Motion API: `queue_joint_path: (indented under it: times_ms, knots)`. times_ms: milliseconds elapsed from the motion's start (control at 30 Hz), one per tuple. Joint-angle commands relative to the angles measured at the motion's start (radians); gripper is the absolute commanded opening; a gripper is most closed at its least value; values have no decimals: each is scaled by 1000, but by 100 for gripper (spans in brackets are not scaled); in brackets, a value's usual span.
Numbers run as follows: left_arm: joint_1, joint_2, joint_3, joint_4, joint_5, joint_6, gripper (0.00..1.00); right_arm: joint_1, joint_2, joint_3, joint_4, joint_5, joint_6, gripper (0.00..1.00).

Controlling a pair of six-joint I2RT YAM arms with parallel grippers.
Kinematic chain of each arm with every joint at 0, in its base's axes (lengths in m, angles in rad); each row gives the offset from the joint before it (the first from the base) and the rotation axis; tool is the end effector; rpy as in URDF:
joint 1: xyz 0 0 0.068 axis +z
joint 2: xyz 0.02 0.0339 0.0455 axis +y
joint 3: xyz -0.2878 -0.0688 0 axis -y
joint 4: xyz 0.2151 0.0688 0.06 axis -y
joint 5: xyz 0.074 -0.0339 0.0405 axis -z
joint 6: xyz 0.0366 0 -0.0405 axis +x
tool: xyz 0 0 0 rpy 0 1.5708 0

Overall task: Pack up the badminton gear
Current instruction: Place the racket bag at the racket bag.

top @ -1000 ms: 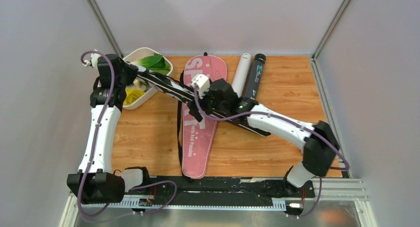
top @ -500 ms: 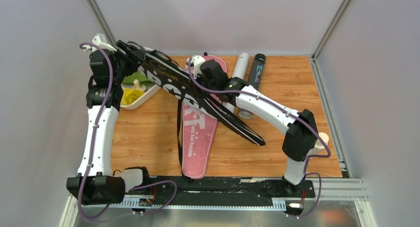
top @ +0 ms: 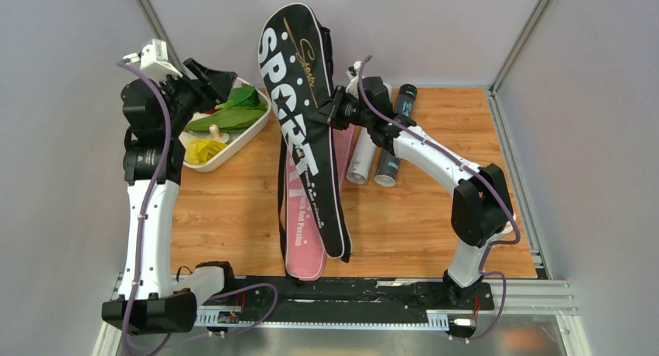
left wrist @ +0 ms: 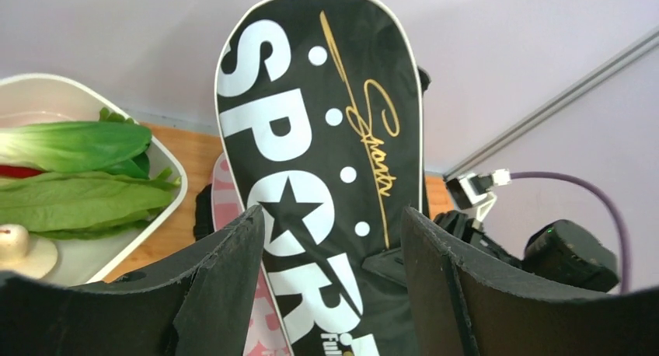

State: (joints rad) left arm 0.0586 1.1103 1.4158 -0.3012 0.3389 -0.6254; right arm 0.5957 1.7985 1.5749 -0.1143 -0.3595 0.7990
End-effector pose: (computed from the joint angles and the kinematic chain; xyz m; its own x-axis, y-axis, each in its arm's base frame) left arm 0.1881 -0.0012 0.4937 -0.1585 -0.5624 -0.8116 0.2268 0.7792 -0.5843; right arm 0.3323 0.2408 0.3688 -0.7647 0.2921 -0.5744 -0.3613 0.5438 0.7575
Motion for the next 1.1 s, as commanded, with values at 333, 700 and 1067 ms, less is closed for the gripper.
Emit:
queue_joint_path:
  times_ms: [333,700,1067]
  knots:
    - [-3,-165,-249,8,-2,24,67,6,32,-499,879,151,585,0]
    - [-3,-167,-335,-27,-32,75,69,-1,23,-197,204,162,206,100]
    - [-6,-156,-356,-47,179,167,70,-63,-222,-167,-476,284,-160,100]
